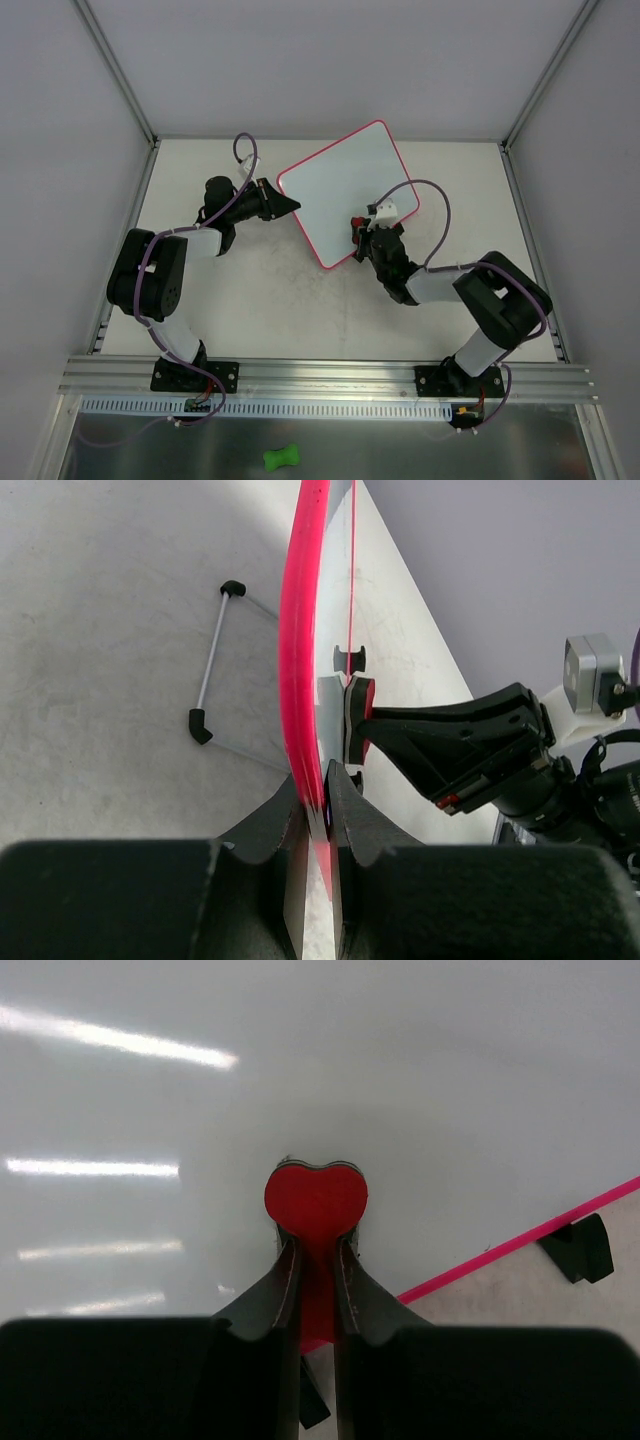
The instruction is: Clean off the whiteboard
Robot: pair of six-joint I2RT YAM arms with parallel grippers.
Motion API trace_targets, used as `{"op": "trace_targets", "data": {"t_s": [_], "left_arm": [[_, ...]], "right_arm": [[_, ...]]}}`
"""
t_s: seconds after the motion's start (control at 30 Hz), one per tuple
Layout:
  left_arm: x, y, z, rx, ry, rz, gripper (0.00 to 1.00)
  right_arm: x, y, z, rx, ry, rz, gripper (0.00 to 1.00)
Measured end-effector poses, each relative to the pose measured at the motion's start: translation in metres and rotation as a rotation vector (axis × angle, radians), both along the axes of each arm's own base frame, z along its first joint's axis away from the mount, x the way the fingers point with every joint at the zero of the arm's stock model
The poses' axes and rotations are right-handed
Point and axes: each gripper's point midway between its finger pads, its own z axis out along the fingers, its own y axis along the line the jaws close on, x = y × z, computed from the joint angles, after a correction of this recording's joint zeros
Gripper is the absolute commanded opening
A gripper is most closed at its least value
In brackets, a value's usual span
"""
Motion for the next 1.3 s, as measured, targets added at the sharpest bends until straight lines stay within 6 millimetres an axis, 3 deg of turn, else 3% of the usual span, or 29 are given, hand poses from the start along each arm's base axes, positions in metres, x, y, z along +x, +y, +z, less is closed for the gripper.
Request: {"op": "trace_targets", "data": {"t_s": [0.23, 0.47, 0.57, 0.63, 1.03, 1.2, 1.3], "left_arm": [[-0.002, -0.002, 0.001, -0.002, 0.000, -0.012, 0.00], [-0.003, -0.003, 0.002, -0.003, 0.005, -0.026, 0.00], [-0.003, -0.003, 0.002, -0.003, 0.005, -0.027, 0.00], [-0.003, -0.003, 0.002, -0.003, 0.007, -0.026, 0.00], [-0.004, -0.003, 0.001, -0.003, 0.010, -0.030, 0.01], [-0.004, -0.003, 0.001, -0.003, 0.010, -0.030, 0.01], [-0.004, -0.003, 0.001, -0.003, 0.011, -0.030, 0.01]], "right_arm": [[0.014, -0.011, 0.030, -0.030, 0.032, -0.051, 0.00], [0.011, -0.028, 0.101, -0.044, 0.025, -0.105, 0.00], [0.002, -0.032, 0.112, -0.047, 0.065, -0.094, 0.00], [-0.007, -0.034, 0.106, -0.054, 0.111, -0.076, 0.00], [-0.086, -0.028, 0.024, -0.136, 0.456, 0.099, 0.00], [-0.109, -0.031, -0.004, -0.183, 0.523, 0.129, 0.01], [-0.119, -0.040, -0.026, -0.222, 0.574, 0.122, 0.07]]}}
